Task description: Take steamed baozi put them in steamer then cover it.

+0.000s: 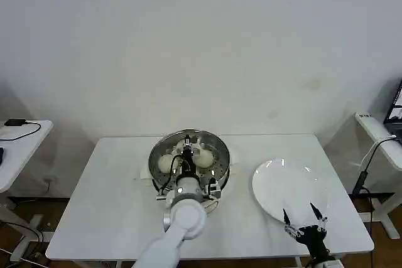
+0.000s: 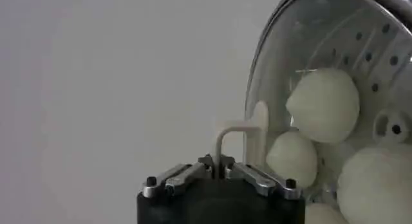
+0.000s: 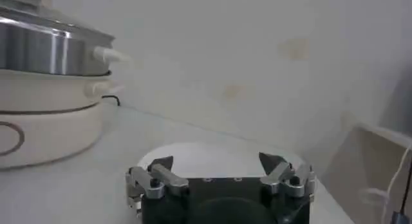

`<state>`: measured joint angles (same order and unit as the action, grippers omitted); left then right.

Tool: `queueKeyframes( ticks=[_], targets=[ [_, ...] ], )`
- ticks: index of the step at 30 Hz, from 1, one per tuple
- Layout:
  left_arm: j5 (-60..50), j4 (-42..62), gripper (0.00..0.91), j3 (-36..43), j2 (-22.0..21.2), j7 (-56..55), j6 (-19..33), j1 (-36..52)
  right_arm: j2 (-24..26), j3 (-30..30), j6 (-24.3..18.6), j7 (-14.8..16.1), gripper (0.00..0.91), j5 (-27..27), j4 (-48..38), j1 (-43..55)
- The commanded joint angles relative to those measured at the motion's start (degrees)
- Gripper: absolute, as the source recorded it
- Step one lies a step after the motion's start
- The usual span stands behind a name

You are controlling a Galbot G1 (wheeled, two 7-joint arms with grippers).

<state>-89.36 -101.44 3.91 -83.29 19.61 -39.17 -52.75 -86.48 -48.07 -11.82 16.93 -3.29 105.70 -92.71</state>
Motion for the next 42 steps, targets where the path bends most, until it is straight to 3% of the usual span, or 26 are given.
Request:
queueKeyframes(
  ticks=[1, 16, 32, 36, 39, 40, 42],
  targets=[
    [-0.96, -0.77, 0.907, -0.10, 0.07, -0.08, 0.18, -0.35, -0.06, 0.21, 0.03, 0.05, 0.907, 0.03, 0.03, 0.04],
    [-0.37, -6.44, 0.907, 0.58, 1.10, -0.09, 0.60, -3.36, -0.09, 0.79, -0.18, 0.10, 0.907, -0.21, 0.18, -0.30],
    [9.82, -22.75, 0.907, -1.43, 9.11, -2.12, 2.17, -12.77, -0.13, 0.75, -0.39, 0.08, 0.907, -0.31, 0.27, -1.07],
    [19.75, -30.05, 0.907, -5.91, 11.74, -6.61, 3.37, -17.18, 0.35, 0.55, -0.36, 0.03, 0.907, -0.02, 0.23, -1.33],
    [38.72, -32.87, 0.907, -10.96, 14.09, -14.57, 5.51, -21.89, 1.04, 0.28, -0.41, -0.13, 0.907, 0.61, -0.02, -1.57],
    [47.29, -33.28, 0.907, -12.96, 14.58, -19.67, 6.92, -23.62, 1.46, 0.21, -0.42, -0.17, 0.907, 0.96, -0.02, -1.71],
    [65.09, -32.10, 0.907, -17.79, 14.97, -29.07, 15.33, -27.38, 2.89, 0.03, -0.47, -0.18, 0.907, 1.99, 0.24, -2.27]
  ],
)
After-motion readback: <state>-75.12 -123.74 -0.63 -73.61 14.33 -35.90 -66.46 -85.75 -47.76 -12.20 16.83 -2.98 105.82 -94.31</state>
